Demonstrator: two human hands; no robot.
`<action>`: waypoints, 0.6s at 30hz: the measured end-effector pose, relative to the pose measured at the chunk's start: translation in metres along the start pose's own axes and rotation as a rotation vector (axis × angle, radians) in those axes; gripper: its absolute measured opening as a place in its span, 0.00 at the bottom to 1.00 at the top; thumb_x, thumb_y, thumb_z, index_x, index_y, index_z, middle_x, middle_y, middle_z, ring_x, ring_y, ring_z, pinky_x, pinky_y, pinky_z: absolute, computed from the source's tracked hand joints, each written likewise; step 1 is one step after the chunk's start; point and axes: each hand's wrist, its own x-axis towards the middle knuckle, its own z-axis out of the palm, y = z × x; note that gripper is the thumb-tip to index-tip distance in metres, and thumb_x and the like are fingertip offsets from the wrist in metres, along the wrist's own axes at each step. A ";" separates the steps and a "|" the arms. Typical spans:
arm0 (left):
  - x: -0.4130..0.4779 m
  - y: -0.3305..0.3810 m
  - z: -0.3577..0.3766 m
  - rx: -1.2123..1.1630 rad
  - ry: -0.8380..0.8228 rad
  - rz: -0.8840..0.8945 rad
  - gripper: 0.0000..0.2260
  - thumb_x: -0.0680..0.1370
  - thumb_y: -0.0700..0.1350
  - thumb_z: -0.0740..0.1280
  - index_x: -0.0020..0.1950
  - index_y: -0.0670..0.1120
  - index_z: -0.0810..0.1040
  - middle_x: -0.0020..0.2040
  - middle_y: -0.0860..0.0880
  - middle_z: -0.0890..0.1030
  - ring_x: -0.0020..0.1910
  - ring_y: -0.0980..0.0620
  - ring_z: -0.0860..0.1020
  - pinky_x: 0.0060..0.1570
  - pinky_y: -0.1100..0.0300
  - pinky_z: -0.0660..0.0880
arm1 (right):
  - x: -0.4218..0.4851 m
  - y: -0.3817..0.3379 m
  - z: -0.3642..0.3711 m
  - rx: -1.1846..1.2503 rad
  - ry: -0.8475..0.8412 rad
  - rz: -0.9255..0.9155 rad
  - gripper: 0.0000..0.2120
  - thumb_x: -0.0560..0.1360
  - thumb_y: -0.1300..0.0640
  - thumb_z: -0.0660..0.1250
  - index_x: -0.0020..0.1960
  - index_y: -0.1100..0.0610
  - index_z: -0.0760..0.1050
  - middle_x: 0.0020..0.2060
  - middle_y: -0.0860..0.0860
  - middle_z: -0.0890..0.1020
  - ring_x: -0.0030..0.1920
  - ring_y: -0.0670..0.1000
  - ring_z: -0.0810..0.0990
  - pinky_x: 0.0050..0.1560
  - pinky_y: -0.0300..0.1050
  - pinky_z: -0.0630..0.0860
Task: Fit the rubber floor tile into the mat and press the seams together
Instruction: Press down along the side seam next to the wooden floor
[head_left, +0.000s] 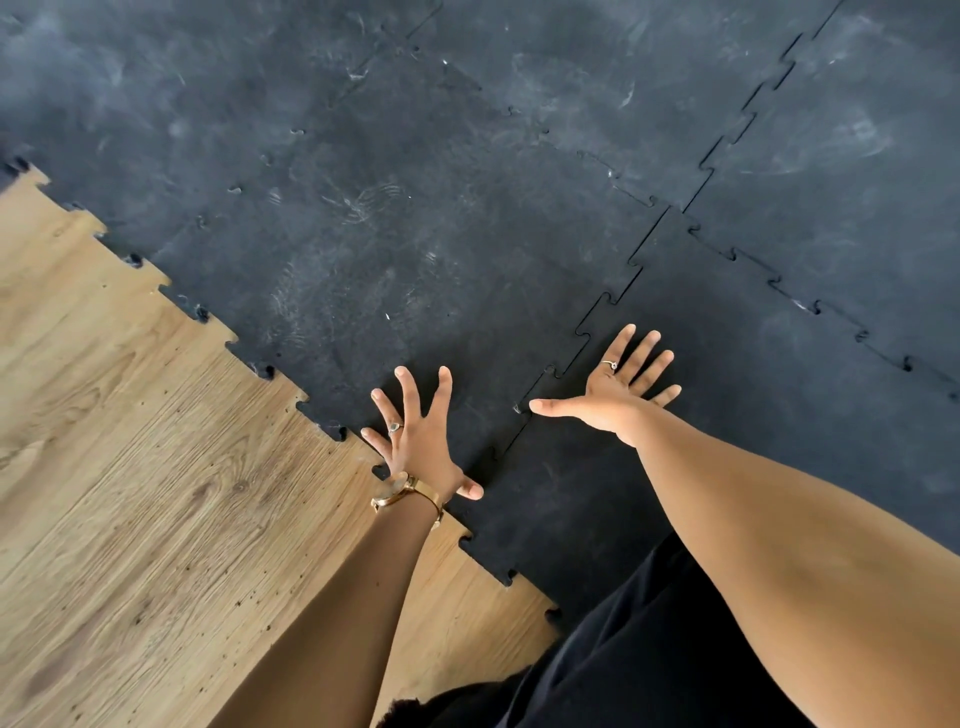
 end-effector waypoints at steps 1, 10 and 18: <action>0.000 0.001 0.000 -0.006 0.009 -0.009 0.66 0.57 0.52 0.84 0.78 0.58 0.37 0.76 0.45 0.30 0.73 0.33 0.32 0.67 0.30 0.42 | 0.001 0.001 0.001 0.003 0.002 -0.001 0.73 0.58 0.30 0.74 0.70 0.55 0.18 0.68 0.58 0.20 0.68 0.63 0.20 0.66 0.70 0.30; -0.005 0.009 -0.004 -0.012 -0.028 -0.042 0.65 0.59 0.48 0.83 0.77 0.57 0.35 0.75 0.44 0.28 0.72 0.33 0.29 0.66 0.31 0.39 | -0.002 -0.002 -0.005 -0.020 -0.018 0.024 0.71 0.60 0.28 0.71 0.69 0.56 0.18 0.68 0.59 0.19 0.69 0.64 0.21 0.67 0.70 0.32; -0.033 0.014 0.007 0.475 0.051 0.352 0.51 0.74 0.46 0.72 0.76 0.57 0.31 0.78 0.40 0.42 0.77 0.36 0.43 0.72 0.36 0.55 | 0.001 0.001 0.000 0.074 0.050 0.010 0.48 0.76 0.31 0.53 0.74 0.52 0.24 0.71 0.55 0.23 0.71 0.61 0.24 0.69 0.67 0.31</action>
